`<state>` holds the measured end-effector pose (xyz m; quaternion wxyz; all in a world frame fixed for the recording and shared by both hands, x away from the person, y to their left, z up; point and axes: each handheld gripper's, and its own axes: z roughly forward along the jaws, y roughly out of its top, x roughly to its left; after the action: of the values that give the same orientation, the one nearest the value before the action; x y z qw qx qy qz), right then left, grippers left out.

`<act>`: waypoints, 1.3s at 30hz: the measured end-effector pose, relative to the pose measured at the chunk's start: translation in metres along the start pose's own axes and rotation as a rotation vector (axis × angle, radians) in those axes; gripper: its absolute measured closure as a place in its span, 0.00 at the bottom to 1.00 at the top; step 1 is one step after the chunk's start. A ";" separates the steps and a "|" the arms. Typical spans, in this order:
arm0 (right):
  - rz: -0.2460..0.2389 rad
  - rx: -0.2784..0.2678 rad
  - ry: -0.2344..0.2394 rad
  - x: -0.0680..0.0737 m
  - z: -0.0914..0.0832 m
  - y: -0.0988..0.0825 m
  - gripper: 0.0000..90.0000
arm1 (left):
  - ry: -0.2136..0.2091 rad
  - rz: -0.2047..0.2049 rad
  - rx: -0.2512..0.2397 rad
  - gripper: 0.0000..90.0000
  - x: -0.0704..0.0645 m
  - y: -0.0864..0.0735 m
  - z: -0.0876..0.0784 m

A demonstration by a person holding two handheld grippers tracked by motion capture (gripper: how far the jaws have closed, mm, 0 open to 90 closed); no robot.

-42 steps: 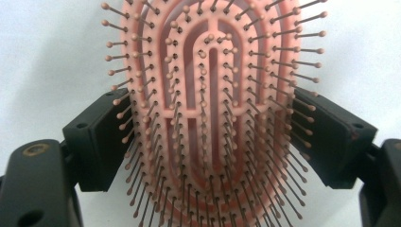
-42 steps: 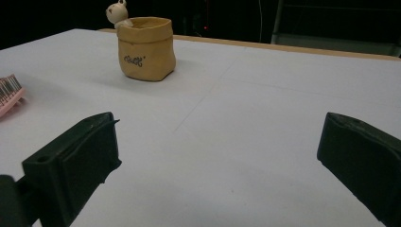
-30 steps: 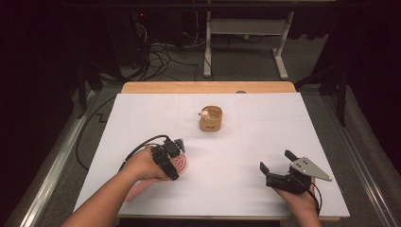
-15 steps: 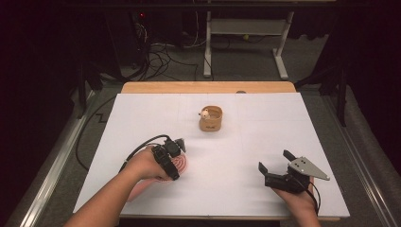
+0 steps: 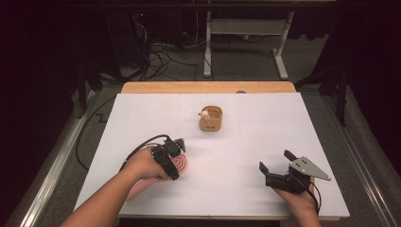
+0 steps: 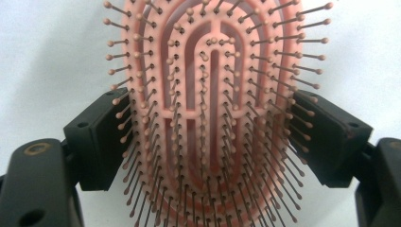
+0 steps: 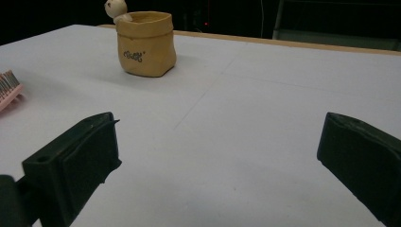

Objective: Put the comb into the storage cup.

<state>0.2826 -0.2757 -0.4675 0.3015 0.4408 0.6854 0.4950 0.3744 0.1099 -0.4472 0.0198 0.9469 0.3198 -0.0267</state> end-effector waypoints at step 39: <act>0.013 -0.009 -0.013 -0.003 -0.003 0.000 0.00 | -0.011 0.012 -0.184 0.22 0.002 -0.017 -0.028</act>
<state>0.2814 -0.2791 -0.4668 0.3046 0.4471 0.6782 0.4974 0.3667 0.1261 -0.4196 0.1085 0.9429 0.3149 -0.0022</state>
